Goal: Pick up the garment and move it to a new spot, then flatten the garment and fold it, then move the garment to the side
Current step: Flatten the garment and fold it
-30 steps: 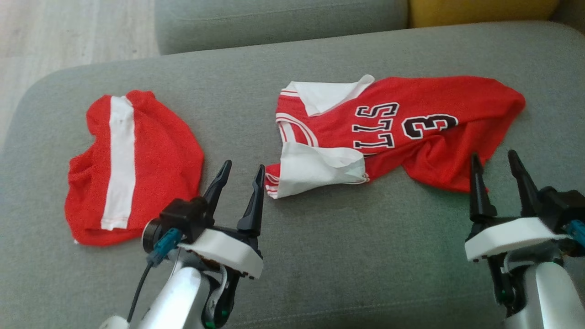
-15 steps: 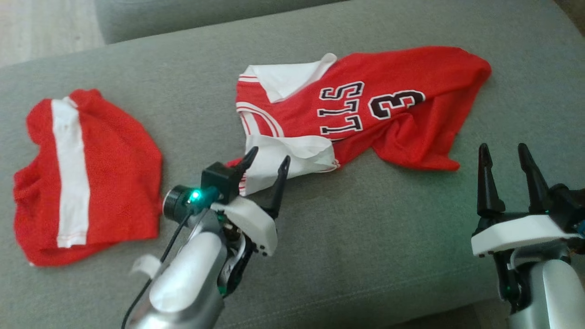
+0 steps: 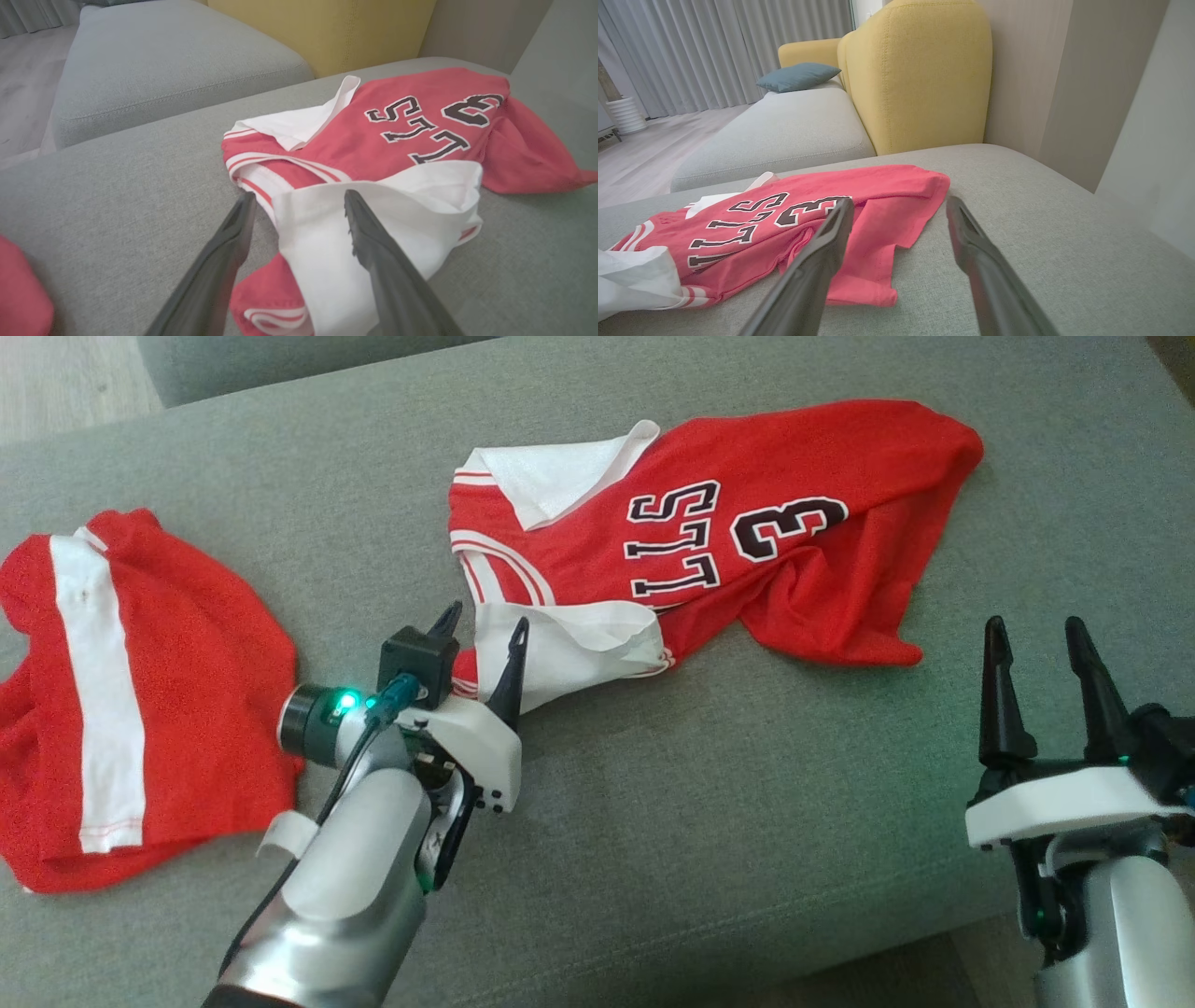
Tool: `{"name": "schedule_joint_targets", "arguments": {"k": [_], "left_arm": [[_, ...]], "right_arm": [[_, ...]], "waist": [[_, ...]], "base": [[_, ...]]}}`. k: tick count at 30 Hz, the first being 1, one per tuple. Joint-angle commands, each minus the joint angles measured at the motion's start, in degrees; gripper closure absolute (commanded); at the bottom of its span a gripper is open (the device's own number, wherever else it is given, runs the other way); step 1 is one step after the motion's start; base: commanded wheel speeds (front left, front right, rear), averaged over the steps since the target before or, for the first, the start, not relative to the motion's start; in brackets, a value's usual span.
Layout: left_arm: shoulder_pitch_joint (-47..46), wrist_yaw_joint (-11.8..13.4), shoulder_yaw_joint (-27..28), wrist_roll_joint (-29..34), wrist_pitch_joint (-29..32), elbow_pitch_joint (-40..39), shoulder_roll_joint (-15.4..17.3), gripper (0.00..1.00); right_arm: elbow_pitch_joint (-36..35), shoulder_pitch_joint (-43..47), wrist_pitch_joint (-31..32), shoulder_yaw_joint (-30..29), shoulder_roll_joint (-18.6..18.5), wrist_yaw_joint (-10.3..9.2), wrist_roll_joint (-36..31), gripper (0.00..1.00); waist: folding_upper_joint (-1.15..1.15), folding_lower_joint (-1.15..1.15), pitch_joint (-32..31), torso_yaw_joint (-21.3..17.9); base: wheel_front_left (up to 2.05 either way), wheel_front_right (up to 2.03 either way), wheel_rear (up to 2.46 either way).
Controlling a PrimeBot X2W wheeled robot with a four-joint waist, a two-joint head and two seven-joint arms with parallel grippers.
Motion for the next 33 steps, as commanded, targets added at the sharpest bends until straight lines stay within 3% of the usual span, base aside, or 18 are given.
{"name": "schedule_joint_targets", "arguments": {"k": [1, 15, 16, 17, 18, 19, 27, 33], "left_arm": [[-2.8, 0.2, 1.8, 0.4, -0.3, -1.0, 1.2, 0.0], [-7.2, -4.5, 0.9, -2.6, 2.5, 4.3, 0.9, 0.0], [-7.3, -4.9, 0.7, -2.8, 2.6, 4.6, 0.8, 0.3], [-7.4, -5.2, 0.7, -3.1, 2.6, 4.8, 0.7, 0.67], [-7.4, -5.2, 0.7, -3.1, 2.6, 4.8, 0.7, 0.67], [-7.4, -5.3, 0.6, -3.3, 2.6, 5.0, 0.6, 1.0], [-8.3, -5.5, 1.1, -4.5, -0.4, 4.7, 0.3, 1.0], [-9.6, -2.9, 3.5, -3.4, -3.9, -1.0, 1.4, 1.0]], "right_arm": [[-1.7, -1.8, -0.5, 1.2, -0.3, 0.37, 0.3, 0.0], [-0.8, -2.6, -1.2, 1.7, -0.3, 0.37, 0.5, 0.0], [-0.6, -2.7, -1.3, 1.6, -0.3, 0.37, 0.5, 0.0], [-0.5, -2.7, -1.3, 1.6, -0.3, 0.37, 0.6, 0.0], [-0.5, -2.7, -1.3, 1.6, -0.3, 0.37, 0.6, 0.0], [-0.4, -2.8, -1.4, 1.6, -0.3, 0.37, 0.6, 0.0], [0.3, -3.0, -1.5, 1.2, -0.3, 0.37, 0.5, 0.0], [0.4, -3.0, -1.4, 0.6, -0.3, 0.37, 0.3, 0.0]], "waist": [[0.0, 0.0, 0.1, 0.1], [0.0, 0.0, 1.7, 0.0], [0.0, 0.0, 1.7, 0.0], [0.0, 0.0, 1.7, 0.0], [0.0, 0.0, 1.7, 0.0], [0.0, 0.0, 1.6, 0.1], [0.0, 0.0, 0.8, 0.8], [0.0, 0.0, -0.6, 2.0]], "base": [[0.0, 0.0, 0.0], [0.0, 0.0, 0.0], [0.0, 0.0, 0.0], [0.0, 0.0, 0.0], [0.0, 0.0, 0.0], [0.0, 0.0, 0.0], [0.0, 0.0, 0.0], [0.0, 0.0, 0.0]]}}
